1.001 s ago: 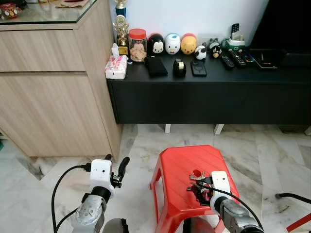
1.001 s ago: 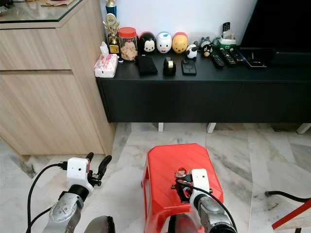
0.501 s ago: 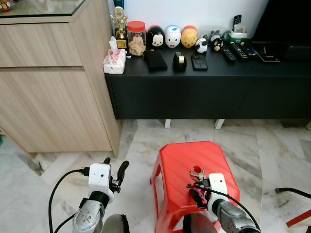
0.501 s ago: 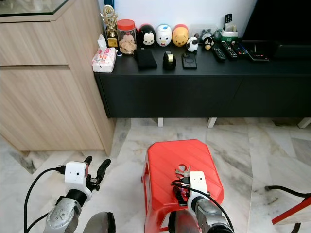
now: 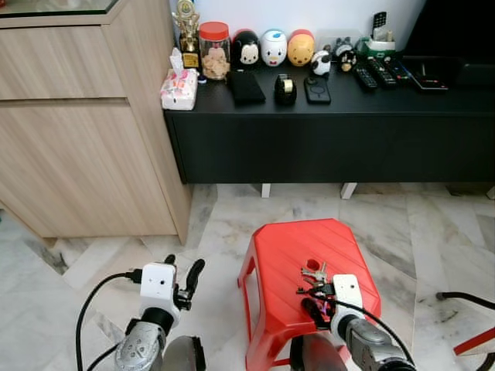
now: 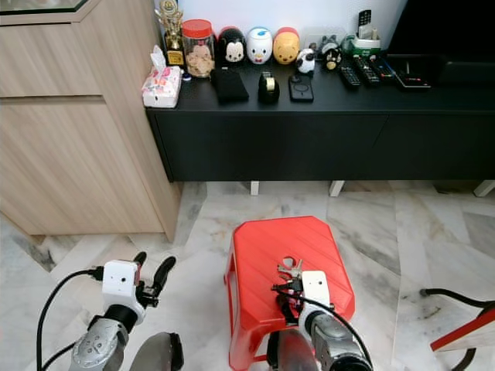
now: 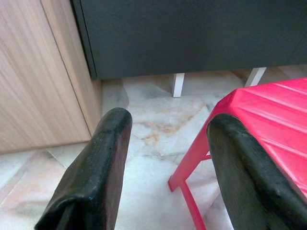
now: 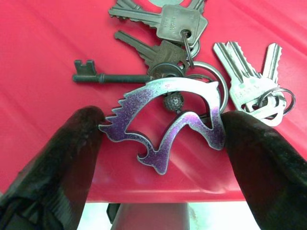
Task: Hang keys on a hook
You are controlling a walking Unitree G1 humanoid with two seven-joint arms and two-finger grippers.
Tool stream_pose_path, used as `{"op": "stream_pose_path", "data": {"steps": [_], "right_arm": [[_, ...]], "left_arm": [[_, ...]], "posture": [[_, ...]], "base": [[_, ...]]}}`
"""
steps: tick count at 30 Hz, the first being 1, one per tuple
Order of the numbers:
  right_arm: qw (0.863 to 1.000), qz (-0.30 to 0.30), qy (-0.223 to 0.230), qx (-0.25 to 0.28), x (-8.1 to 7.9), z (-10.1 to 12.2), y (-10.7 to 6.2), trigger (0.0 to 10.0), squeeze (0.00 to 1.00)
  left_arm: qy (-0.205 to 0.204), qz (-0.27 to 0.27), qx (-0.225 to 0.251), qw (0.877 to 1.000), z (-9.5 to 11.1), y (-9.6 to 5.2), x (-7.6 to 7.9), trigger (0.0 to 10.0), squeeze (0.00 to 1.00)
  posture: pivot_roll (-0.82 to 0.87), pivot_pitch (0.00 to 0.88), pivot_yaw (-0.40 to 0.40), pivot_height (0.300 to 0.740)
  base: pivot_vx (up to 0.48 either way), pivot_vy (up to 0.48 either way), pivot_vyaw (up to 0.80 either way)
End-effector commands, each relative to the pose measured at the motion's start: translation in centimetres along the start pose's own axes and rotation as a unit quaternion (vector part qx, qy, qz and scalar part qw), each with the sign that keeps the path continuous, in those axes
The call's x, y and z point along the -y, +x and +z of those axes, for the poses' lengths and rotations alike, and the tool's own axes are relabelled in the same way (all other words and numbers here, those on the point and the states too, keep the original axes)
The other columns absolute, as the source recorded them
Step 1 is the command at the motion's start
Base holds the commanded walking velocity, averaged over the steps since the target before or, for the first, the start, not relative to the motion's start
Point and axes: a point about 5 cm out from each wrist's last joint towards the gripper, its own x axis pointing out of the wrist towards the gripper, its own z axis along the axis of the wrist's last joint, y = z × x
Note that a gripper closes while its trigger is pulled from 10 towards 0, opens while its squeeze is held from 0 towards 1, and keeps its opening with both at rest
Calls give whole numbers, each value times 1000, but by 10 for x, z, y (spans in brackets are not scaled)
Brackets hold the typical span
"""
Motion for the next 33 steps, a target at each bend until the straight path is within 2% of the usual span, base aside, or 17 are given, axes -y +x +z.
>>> {"op": "stream_pose_path", "data": {"steps": [1, 10, 16, 20, 23, 25, 33], "right_arm": [[1000, -2, 7, -16, 1, -9, -1, 0, 0], [1000, 8, 9, -11, -4, -8, 0, 0, 0], [999, 34, 21, 27, -13, 3, 1, 0, 0], [993, 64, 30, 90, -18, 20, 1, 0, 0], [991, 71, 35, 112, -18, 27, 0, 0, 0], [985, 77, 36, 148, -16, 37, -2, 0, 0], [972, 78, 51, 217, -10, 48, -9, 0, 0]], "left_arm": [[2, -2, -10, 1000, -3, -3, 2, 10000, 0], [3, 1, -11, 1000, -4, -2, 1, 10000, 0], [6, 6, -9, 1000, -3, -1, -2, 10000, 0], [8, 9, -9, 1000, -3, -1, -4, 10000, 0], [8, 10, -9, 1000, -3, 0, -4, 10000, 0], [8, 9, -10, 1000, -4, 1, -4, 10000, 0], [7, 8, -9, 1000, -4, 6, -3, 10000, 0]], "posture": [[80, 143, -41, 624], [84, 132, -43, 624], [89, 125, -43, 624], [87, 120, -44, 624], [85, 119, -43, 624], [81, 116, -43, 624], [69, 104, -41, 624]], "base": [[0, 0, 0], [0, 0, 0], [0, 0, 0], [0, 0, 0], [0, 0, 0], [0, 0, 0], [0, 0, 0]]}}
